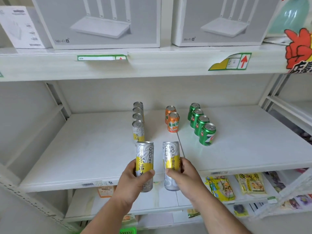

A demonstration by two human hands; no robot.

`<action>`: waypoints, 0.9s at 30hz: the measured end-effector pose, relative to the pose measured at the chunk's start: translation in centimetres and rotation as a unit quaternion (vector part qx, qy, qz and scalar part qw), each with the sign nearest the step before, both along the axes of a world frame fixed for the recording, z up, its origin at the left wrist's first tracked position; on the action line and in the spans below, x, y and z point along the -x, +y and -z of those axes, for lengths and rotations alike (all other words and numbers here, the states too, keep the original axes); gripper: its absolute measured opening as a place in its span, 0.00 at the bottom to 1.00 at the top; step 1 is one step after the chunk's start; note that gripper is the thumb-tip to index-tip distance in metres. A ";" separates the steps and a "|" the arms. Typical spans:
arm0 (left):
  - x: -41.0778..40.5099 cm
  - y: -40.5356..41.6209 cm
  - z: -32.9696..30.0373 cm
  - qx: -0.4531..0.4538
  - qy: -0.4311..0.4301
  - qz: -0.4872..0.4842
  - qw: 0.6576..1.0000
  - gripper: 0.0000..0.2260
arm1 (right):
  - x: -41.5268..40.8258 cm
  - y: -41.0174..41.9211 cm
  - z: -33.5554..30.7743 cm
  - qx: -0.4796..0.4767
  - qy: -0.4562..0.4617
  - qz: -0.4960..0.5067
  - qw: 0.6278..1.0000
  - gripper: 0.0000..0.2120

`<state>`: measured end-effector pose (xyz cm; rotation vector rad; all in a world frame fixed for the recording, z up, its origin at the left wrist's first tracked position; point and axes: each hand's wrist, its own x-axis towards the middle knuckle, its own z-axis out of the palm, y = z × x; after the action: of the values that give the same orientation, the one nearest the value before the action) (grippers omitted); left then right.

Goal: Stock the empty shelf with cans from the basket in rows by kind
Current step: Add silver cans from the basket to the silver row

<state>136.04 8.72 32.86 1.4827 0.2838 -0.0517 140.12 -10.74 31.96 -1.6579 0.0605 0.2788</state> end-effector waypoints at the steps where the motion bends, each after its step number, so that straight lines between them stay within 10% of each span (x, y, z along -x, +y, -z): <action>1: -0.4 0.3 0.1 -0.003 0.002 0.000 1.000 0.18 | -0.4 0.2 0.3 0.005 -0.001 0.003 1.000 0.14; 27: -9.5 1.3 5.8 -0.147 0.038 -0.028 0.988 0.19 | -11.4 -11.3 4.5 0.025 -0.056 0.198 0.978 0.20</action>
<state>145.52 10.02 27.09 1.7667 0.4074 -0.0223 151.49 -22.02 27.43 -1.6681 0.3112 -0.1195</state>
